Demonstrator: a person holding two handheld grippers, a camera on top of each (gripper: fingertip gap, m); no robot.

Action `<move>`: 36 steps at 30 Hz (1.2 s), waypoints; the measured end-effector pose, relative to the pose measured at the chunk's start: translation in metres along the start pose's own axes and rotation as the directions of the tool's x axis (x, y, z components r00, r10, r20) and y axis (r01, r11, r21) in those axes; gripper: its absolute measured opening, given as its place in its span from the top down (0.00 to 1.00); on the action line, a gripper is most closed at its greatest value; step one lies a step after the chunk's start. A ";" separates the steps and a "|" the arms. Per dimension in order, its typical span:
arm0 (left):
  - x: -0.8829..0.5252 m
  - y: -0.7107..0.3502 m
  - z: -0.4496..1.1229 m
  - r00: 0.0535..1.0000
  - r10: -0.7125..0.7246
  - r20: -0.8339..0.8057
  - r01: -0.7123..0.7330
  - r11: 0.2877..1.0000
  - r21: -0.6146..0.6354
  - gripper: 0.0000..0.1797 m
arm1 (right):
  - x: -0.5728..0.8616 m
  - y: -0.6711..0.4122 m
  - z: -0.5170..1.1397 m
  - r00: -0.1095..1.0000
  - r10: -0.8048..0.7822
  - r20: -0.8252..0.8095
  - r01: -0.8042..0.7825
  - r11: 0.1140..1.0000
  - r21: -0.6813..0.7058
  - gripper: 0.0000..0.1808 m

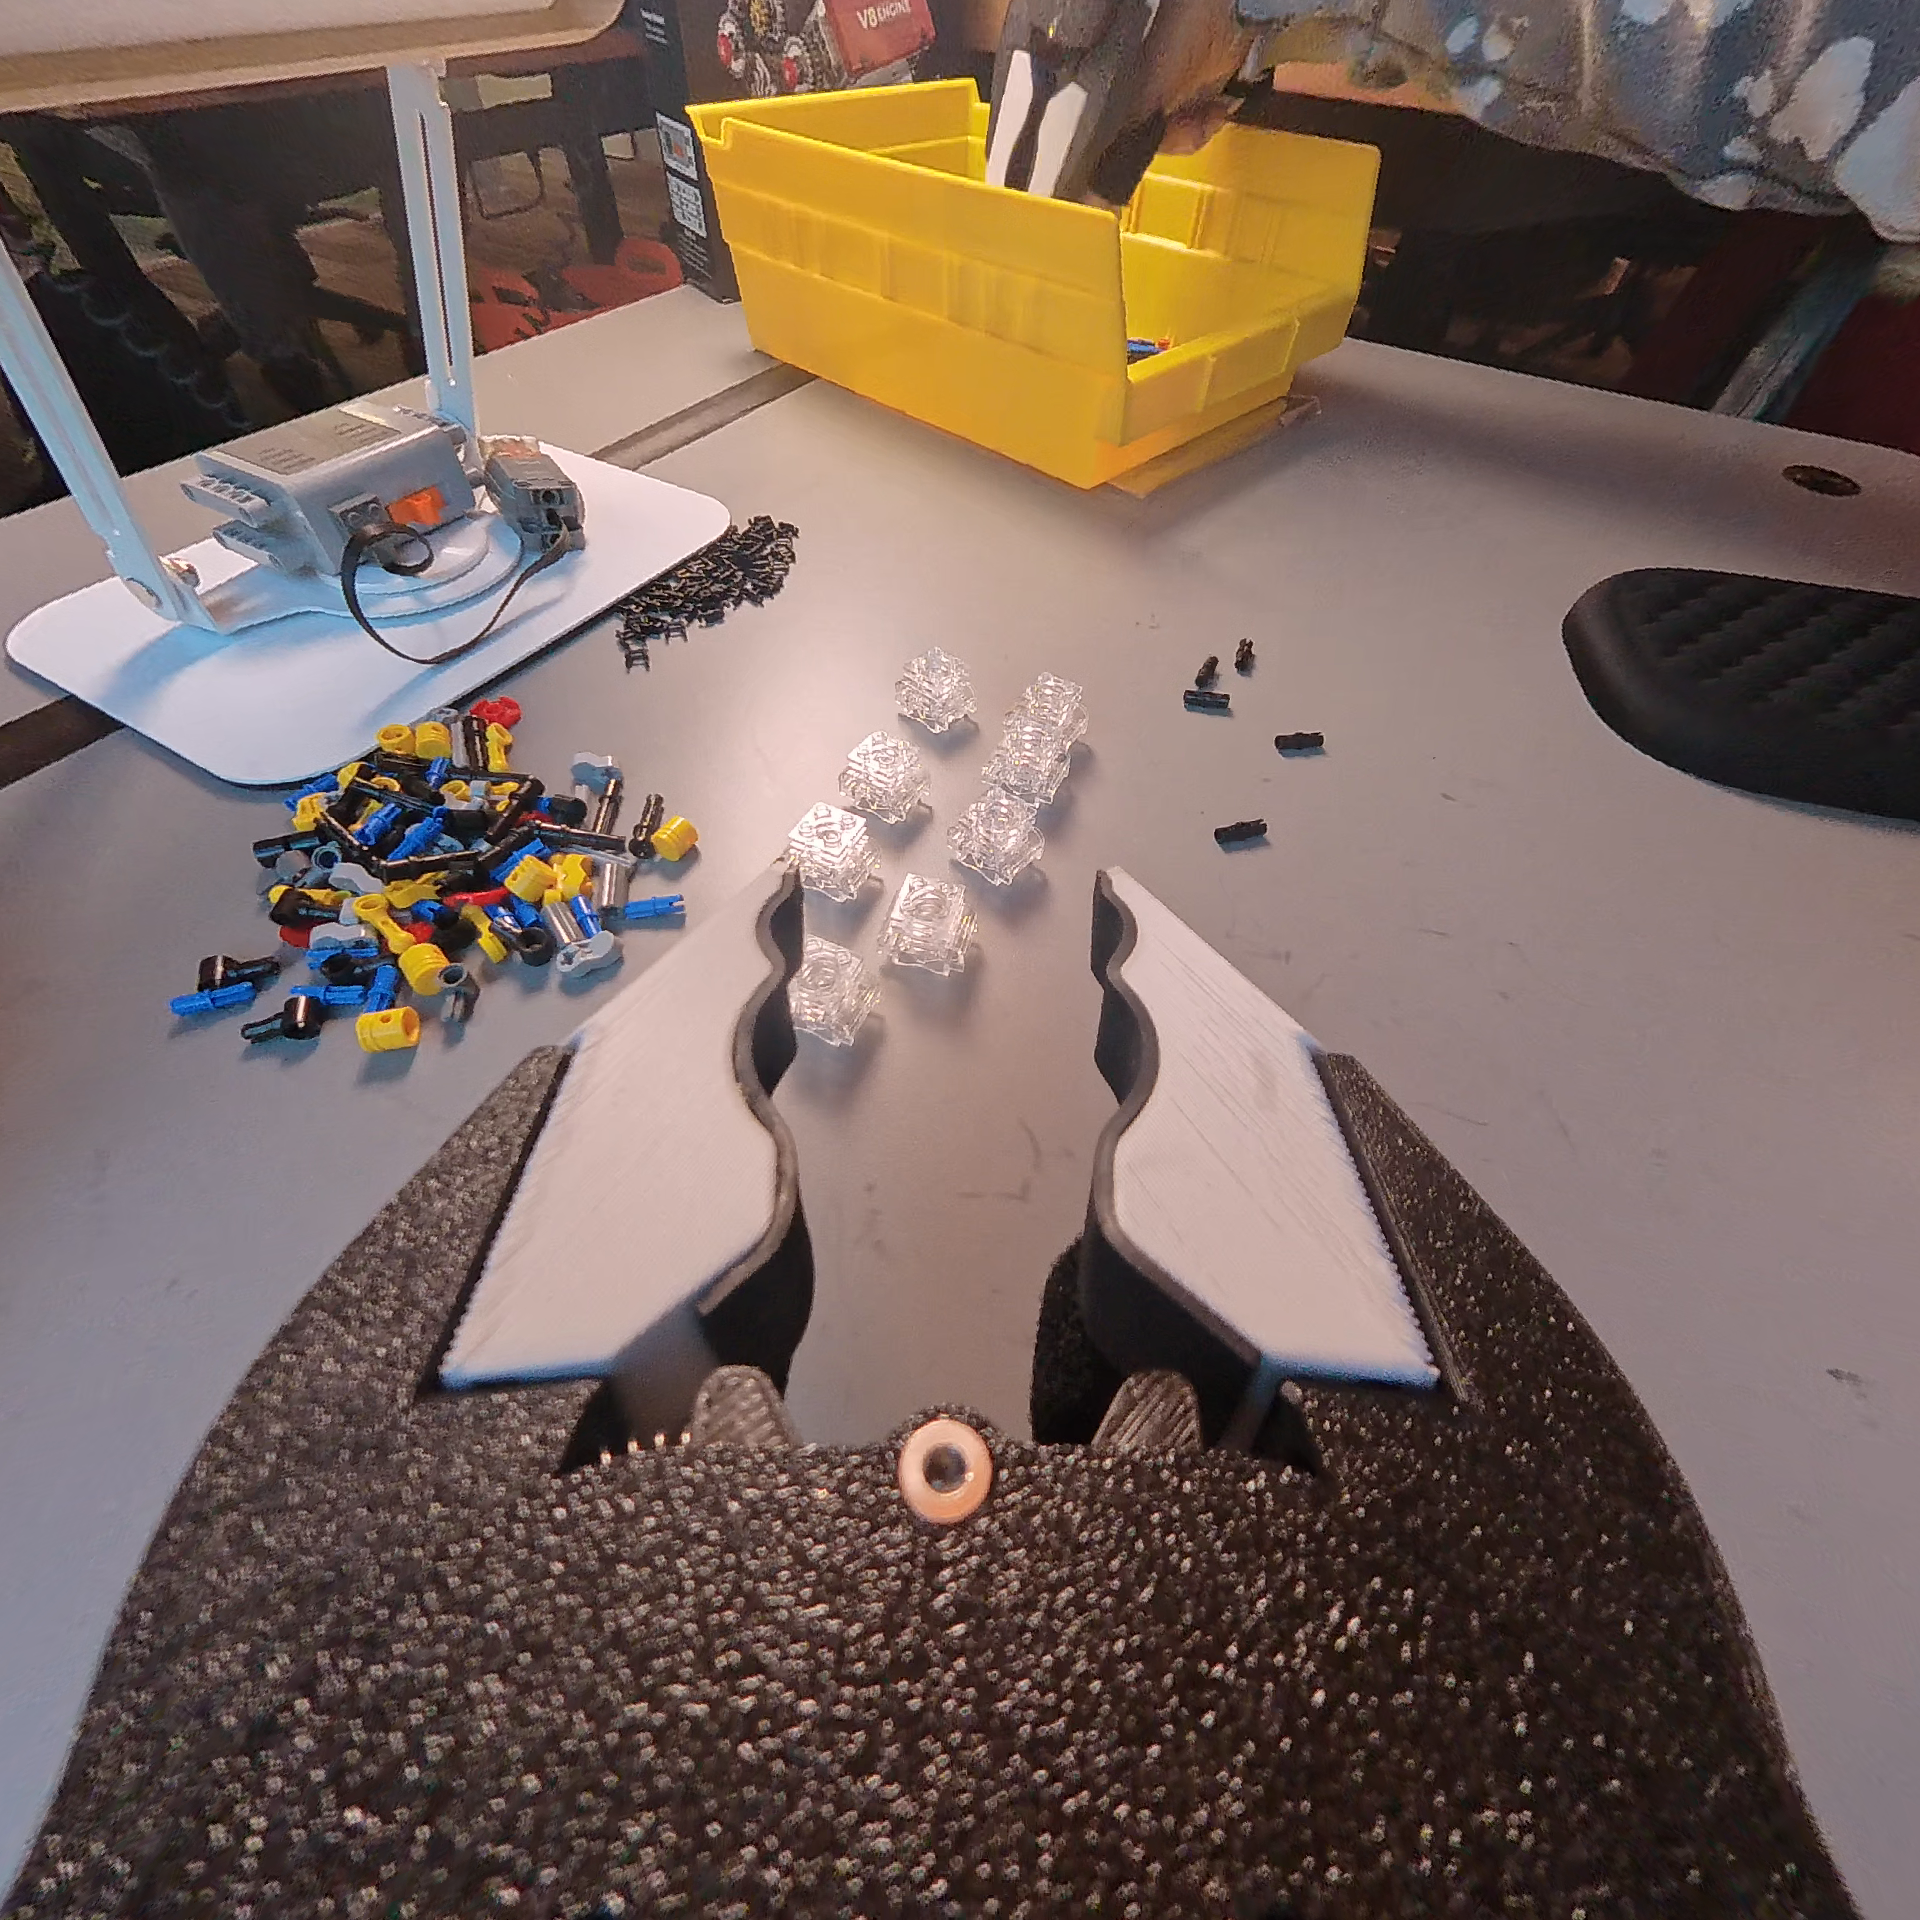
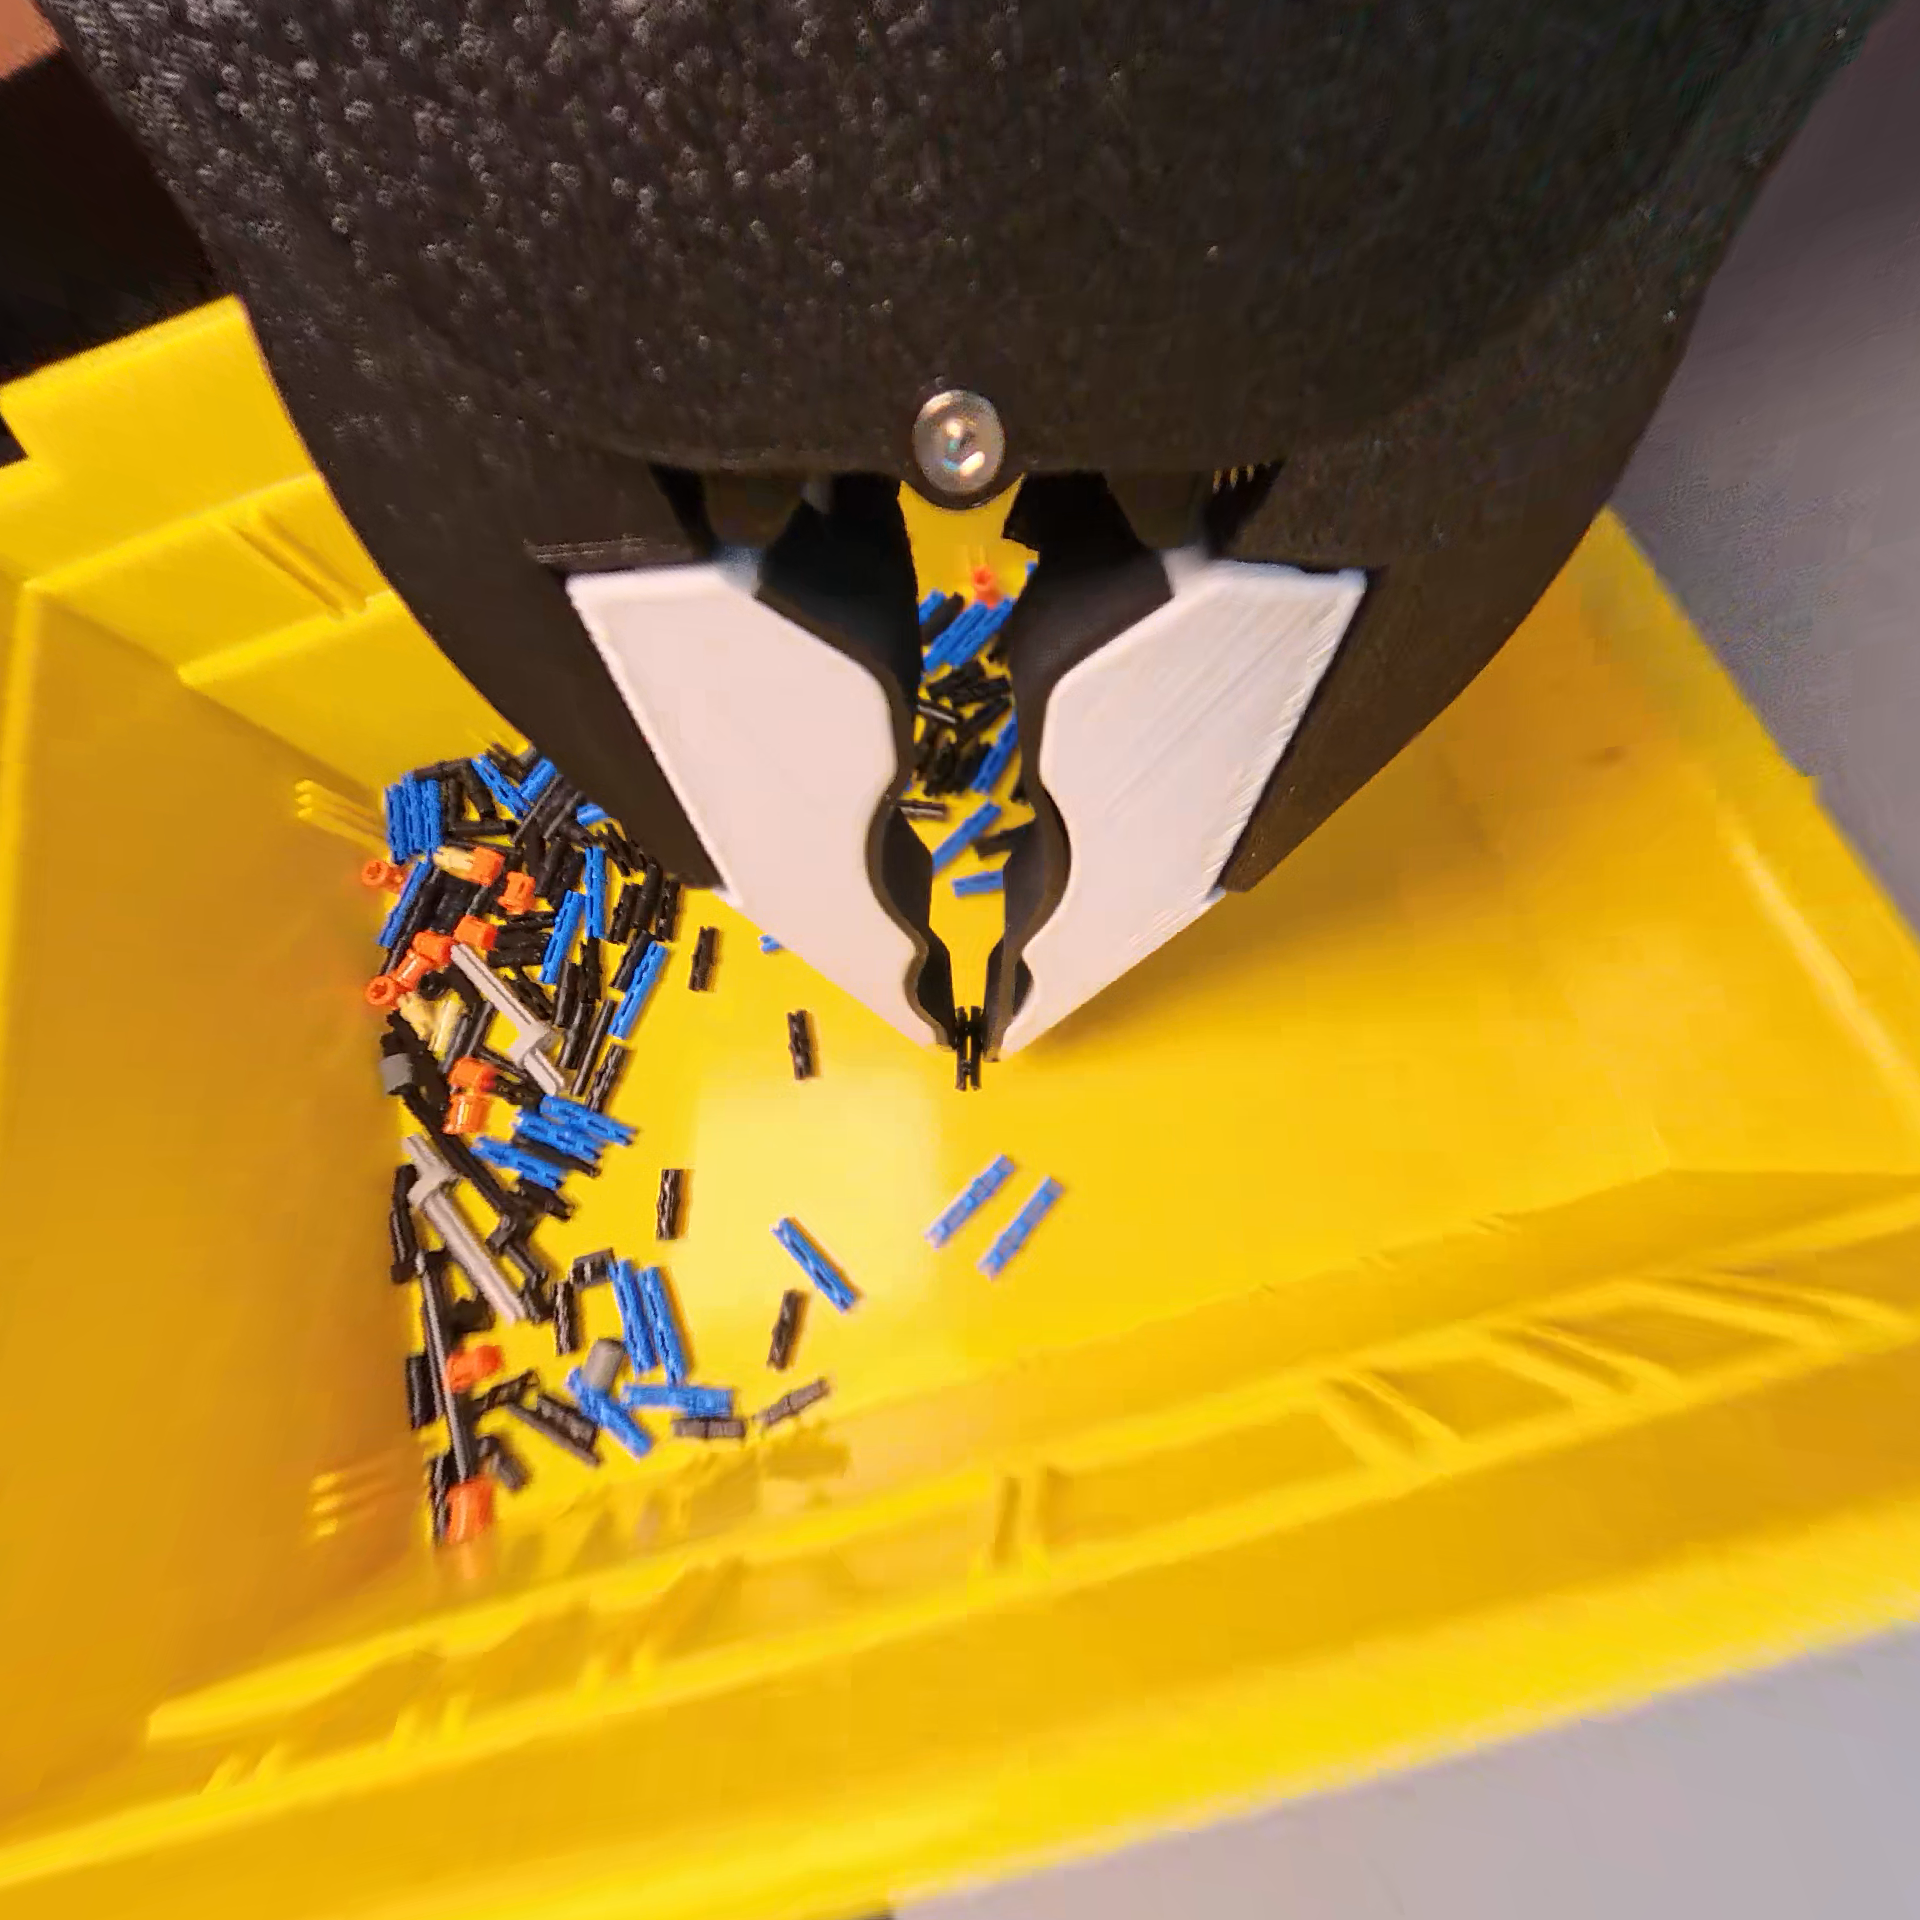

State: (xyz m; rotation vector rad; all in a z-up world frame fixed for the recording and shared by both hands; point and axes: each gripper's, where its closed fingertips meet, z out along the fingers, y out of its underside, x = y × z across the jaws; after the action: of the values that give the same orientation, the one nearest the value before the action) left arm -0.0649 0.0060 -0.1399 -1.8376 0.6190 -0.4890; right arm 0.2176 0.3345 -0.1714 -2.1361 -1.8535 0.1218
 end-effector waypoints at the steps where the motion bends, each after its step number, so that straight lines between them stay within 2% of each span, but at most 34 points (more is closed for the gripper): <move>1: 0.001 0.000 0.000 1.000 0.003 -0.001 -0.003 1.000 -0.001 0.70 | -0.010 -0.013 -0.013 1.000 -0.008 0.002 0.008 0.997 0.076 0.98; 3: 0.001 0.000 -0.001 1.000 0.007 -0.001 -0.007 1.000 -0.002 0.70 | -0.046 -0.039 -0.041 0.998 -0.052 0.033 0.043 0.973 0.227 0.97; 6: 0.002 -0.001 -0.001 1.000 0.002 -0.009 -0.002 1.000 0.000 0.70 | -0.125 -0.056 -0.071 0.976 -0.197 0.087 0.153 0.918 0.366 0.98; 8: 0.004 0.000 0.001 1.000 0.003 -0.016 -0.003 1.000 -0.005 0.70 | -0.175 -0.054 -0.070 0.956 -0.267 0.124 0.202 0.902 0.381 0.98; 11: 0.007 0.002 0.003 1.000 0.016 -0.022 -0.016 1.000 -0.015 0.70 | -0.214 -0.041 -0.046 0.937 -0.343 0.062 0.309 0.900 0.308 0.98; 14: 0.008 0.002 0.004 1.000 0.022 -0.021 -0.022 1.000 -0.017 0.70 | -0.250 -0.043 -0.026 0.935 -0.314 0.165 0.245 0.907 0.343 0.98; 21: 0.005 0.000 0.001 1.000 0.020 -0.005 -0.020 1.000 -0.010 0.71 | -0.262 -0.038 0.009 0.933 -0.308 0.189 0.248 0.926 0.284 0.96; 23: 0.005 0.000 0.001 1.000 0.022 -0.005 -0.022 1.000 -0.010 0.71 | -0.259 -0.043 0.004 0.936 -0.300 0.186 0.235 0.923 0.306 0.94; 26: 0.006 0.000 0.001 1.000 0.024 -0.009 -0.024 1.000 -0.011 0.71 | -0.231 -0.064 -0.032 0.958 -0.261 0.115 0.192 0.887 0.421 0.93; 30: 0.007 0.001 0.003 1.000 0.018 -0.019 -0.018 1.000 -0.014 0.71 | -0.125 -0.079 -0.095 0.993 -0.044 -0.108 0.093 0.860 0.502 0.93; 33: 0.009 0.002 0.004 0.999 0.021 -0.025 -0.022 1.000 -0.020 0.71 | -0.038 -0.062 -0.091 0.969 0.055 -0.239 0.048 0.914 0.402 0.93; 36: 0.008 0.002 0.004 1.000 0.020 -0.018 -0.020 1.000 -0.021 0.71 | 0.010 -0.041 -0.051 0.975 0.105 -0.196 -0.051 0.963 0.265 0.92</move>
State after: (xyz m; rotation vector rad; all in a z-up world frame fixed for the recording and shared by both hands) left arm -0.0565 0.0035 -0.1433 -1.8468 0.6563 -0.4880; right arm 0.1942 0.3404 -0.1096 -1.9608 -1.5439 0.1430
